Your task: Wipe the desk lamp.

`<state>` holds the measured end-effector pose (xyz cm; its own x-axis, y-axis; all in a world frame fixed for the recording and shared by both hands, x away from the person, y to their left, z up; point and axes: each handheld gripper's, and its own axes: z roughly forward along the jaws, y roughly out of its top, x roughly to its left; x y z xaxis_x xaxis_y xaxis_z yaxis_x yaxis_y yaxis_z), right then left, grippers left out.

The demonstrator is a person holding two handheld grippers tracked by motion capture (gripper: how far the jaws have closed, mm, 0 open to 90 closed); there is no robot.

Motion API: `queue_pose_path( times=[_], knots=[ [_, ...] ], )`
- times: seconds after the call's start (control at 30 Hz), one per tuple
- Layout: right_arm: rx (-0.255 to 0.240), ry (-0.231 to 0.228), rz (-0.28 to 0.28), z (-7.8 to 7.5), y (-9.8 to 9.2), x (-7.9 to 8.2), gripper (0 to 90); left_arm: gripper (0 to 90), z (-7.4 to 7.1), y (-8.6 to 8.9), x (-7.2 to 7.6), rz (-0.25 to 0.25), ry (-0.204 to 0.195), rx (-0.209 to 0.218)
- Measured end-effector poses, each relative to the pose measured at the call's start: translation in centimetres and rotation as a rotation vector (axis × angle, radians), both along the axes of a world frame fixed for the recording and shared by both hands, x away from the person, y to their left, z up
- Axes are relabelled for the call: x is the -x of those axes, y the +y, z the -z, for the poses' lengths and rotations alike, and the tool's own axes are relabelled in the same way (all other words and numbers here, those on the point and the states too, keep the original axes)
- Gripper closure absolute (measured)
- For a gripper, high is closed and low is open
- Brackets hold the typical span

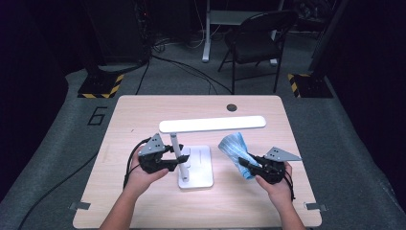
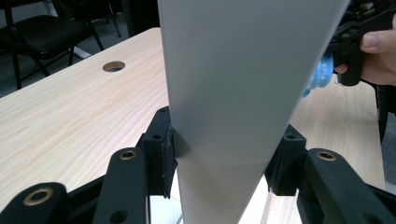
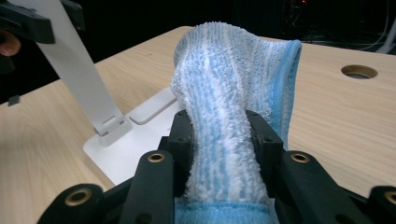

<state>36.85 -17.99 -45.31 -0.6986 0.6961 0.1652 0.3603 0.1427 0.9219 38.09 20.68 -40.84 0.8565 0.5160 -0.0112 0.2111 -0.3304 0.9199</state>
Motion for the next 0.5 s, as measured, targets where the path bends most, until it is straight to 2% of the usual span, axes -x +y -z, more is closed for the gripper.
queue_pose_path(
  times=[0.1,0.17,0.33,0.5],
  knots=[
    [0.024,-0.008,0.008,0.4,-0.3,-0.2,66.6,52.6,0.0,0.0,0.0,-0.001,0.001,-0.001],
    [0.022,-0.006,0.014,0.5,-0.3,-0.2,66.4,52.6,0.0,0.0,0.0,0.003,0.002,-0.006],
    [0.054,0.013,0.048,1.6,-0.8,-0.4,66.0,53.0,0.0,0.1,0.0,0.004,0.000,-0.006],
    [0.056,0.033,0.072,2.3,-0.9,-0.5,66.1,53.1,0.0,0.1,0.0,0.004,0.000,-0.006]
  ],
)
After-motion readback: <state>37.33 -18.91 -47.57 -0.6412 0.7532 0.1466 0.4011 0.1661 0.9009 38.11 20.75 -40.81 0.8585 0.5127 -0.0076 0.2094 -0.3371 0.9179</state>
